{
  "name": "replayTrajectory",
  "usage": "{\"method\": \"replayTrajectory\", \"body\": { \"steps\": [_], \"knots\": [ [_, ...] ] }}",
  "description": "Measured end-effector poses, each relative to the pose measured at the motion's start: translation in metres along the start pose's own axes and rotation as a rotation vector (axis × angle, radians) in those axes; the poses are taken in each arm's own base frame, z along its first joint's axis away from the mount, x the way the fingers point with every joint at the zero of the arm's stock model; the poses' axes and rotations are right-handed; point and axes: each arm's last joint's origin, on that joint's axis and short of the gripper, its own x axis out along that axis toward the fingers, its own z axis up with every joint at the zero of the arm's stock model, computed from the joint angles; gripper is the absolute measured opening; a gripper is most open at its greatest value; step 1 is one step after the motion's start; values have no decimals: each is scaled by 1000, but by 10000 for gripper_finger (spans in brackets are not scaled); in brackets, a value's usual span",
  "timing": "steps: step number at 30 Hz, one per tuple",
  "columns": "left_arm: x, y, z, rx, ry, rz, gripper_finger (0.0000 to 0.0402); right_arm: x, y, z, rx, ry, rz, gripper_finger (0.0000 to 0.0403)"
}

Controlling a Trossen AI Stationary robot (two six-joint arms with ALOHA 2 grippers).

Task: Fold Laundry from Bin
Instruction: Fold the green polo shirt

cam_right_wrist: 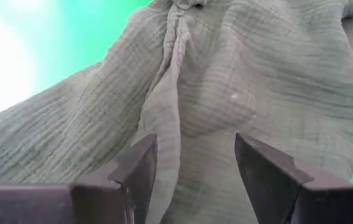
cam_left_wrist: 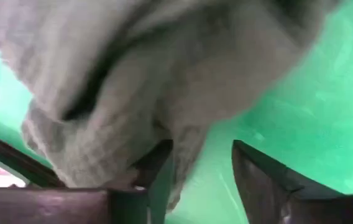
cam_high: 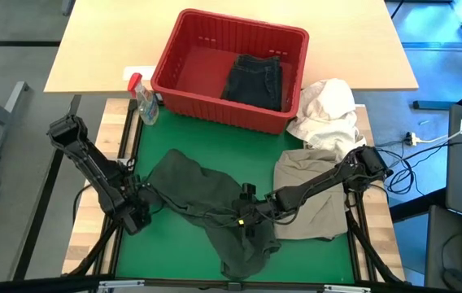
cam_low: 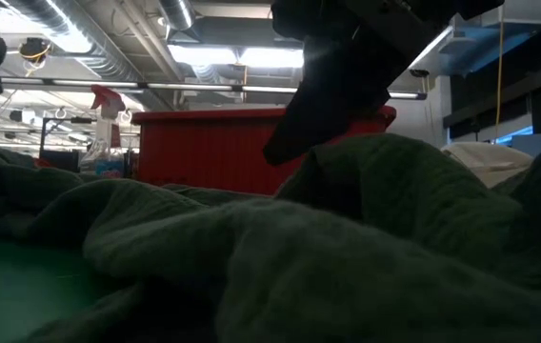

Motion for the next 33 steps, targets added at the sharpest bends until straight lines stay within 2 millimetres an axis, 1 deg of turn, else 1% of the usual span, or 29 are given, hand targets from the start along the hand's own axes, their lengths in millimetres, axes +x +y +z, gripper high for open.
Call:
{"method": "replayTrajectory", "body": {
  "steps": [3,6,12,15,17,19,21,24,25,27,29,31,33],
  "knots": [
    [3,2,1,-33,-65,26,176,0,0,0,0,0,0,216],
    [8,4,0,-40,-126,40,186,0,0,0,0,0,0,216],
    [32,9,-7,-89,-181,-2,189,0,0,0,1,0,0,216],
    [37,12,-9,-169,-220,1,182,0,0,0,1,-1,1,216],
    [38,12,-9,-168,-240,5,169,0,0,0,1,-1,1,216],
    [39,11,-9,-145,-246,2,144,0,0,0,1,-2,1,216],
    [39,10,-9,-132,-248,-6,105,0,0,0,2,-2,1,216],
    [39,9,-9,-113,-247,-10,30,0,0,0,2,-3,1,216],
    [40,10,-9,-111,-247,-8,16,0,0,0,2,-3,1,216],
    [38,9,-8,-112,-240,-9,10,0,0,0,2,-3,1,216],
    [32,4,-5,-96,-212,-29,5,0,0,0,13,-4,1,216],
    [20,-5,0,-55,-138,-82,4,0,0,0,61,-5,-1,216],
    [1,-18,7,6,-45,-203,3,0,-1,1,106,-12,-3,216]
  ]
}}
